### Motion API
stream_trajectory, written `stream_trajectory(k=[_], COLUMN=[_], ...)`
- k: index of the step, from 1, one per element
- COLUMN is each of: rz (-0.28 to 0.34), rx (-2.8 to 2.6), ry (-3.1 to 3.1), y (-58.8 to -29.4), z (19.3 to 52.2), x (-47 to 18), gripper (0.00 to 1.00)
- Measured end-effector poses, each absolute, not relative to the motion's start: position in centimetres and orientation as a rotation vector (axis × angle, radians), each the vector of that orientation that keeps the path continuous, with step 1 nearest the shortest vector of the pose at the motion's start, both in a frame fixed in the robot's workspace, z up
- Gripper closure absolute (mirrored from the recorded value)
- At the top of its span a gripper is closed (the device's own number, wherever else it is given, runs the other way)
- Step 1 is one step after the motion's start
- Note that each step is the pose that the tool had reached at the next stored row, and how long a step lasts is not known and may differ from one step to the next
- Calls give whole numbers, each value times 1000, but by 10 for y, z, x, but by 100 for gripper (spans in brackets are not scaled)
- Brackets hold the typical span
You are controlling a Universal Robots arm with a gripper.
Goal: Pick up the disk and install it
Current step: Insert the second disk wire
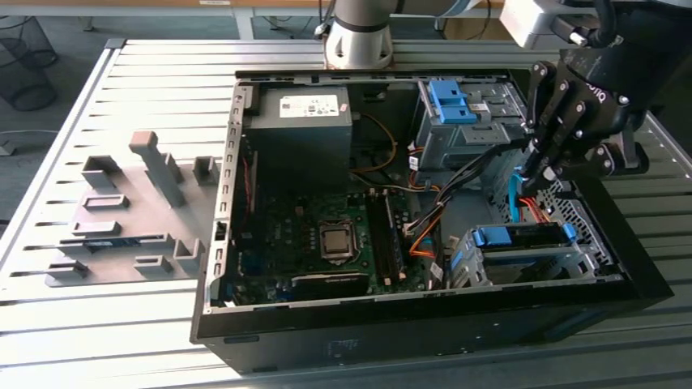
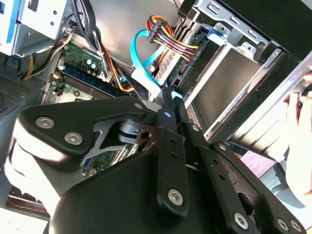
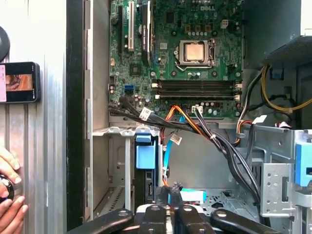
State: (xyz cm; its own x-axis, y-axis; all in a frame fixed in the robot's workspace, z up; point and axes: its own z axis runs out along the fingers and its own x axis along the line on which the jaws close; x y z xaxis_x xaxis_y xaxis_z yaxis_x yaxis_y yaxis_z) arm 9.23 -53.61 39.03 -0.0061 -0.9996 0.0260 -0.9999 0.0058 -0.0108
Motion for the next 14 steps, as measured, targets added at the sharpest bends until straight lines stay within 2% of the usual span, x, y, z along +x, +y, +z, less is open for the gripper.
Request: stream_trajectory(k=[1, 2, 9, 14], rz=[42, 43, 49, 97], rx=[2207, 2208, 2205, 2192], ry=[-2220, -2221, -2221, -2209], y=[-536, -536, -531, -529], z=[390, 390, 387, 384], x=[91, 90, 90, 90], gripper=[81, 75, 75, 75])
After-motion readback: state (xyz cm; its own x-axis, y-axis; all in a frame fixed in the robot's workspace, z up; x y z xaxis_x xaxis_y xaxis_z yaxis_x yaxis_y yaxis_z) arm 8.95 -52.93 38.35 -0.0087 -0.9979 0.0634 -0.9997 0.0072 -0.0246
